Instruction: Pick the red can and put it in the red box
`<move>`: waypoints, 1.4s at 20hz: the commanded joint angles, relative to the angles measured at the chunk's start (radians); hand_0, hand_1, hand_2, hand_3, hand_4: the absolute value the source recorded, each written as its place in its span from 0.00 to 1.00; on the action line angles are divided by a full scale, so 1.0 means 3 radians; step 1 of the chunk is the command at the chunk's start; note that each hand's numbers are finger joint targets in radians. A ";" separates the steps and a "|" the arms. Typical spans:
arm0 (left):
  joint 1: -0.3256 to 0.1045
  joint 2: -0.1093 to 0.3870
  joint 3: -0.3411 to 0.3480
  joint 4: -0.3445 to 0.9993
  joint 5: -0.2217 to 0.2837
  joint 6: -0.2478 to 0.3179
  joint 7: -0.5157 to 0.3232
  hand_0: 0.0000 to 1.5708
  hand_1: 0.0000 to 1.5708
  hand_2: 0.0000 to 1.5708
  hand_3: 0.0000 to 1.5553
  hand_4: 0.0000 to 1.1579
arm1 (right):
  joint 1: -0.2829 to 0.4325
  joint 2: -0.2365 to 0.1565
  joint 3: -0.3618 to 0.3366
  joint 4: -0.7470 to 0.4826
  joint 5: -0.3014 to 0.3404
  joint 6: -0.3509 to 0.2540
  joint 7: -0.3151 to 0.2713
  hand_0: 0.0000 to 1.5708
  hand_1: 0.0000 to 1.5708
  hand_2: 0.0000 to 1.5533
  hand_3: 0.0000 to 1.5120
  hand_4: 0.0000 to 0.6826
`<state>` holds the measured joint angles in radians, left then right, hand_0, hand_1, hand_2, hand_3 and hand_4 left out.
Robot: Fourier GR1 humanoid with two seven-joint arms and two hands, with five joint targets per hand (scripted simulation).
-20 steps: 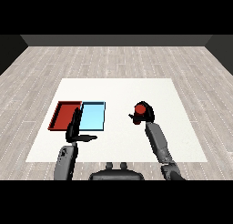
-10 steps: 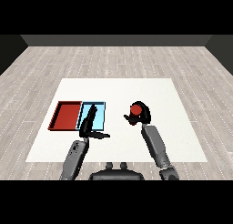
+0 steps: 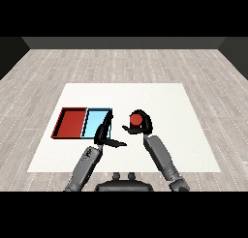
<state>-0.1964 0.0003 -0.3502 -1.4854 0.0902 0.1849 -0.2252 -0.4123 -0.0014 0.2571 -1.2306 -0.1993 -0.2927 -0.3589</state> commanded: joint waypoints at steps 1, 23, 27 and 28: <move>-0.0084 -0.0001 -0.0206 0.0126 -0.0004 0.0171 -0.0019 0.00 0.00 0.00 0.00 0.00 | 0.0048 0.0005 0.0463 -0.0104 -0.0085 -0.0334 -0.0119 0.89 0.89 0.90 0.92 0.93; -0.0553 -0.0001 -0.0346 0.0599 0.0158 0.0337 0.0070 0.00 0.00 0.00 0.00 0.00 | -0.0129 0.0005 0.0833 -0.0433 -0.0278 -0.0468 0.0110 0.92 0.92 0.92 0.91 0.89; -0.0668 -0.0001 -0.0613 0.0766 0.0195 0.0600 0.0037 0.00 0.00 0.00 0.00 0.00 | -0.0141 0.0005 0.1003 -0.0510 -0.0372 -0.0599 0.0124 0.92 0.92 0.92 0.92 0.87; -0.0778 0.0000 -0.0387 0.0778 0.0211 0.0428 0.0073 0.00 0.00 0.00 0.00 0.00 | -0.0224 0.0004 0.1042 -0.0417 -0.0469 -0.0628 0.0005 0.93 0.93 0.93 0.92 0.86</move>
<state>-0.3787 0.0084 -0.4811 -1.2987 0.1372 0.3281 -0.2081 -0.4701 -0.0056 0.5252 -1.3442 -0.3089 -0.4548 -0.3376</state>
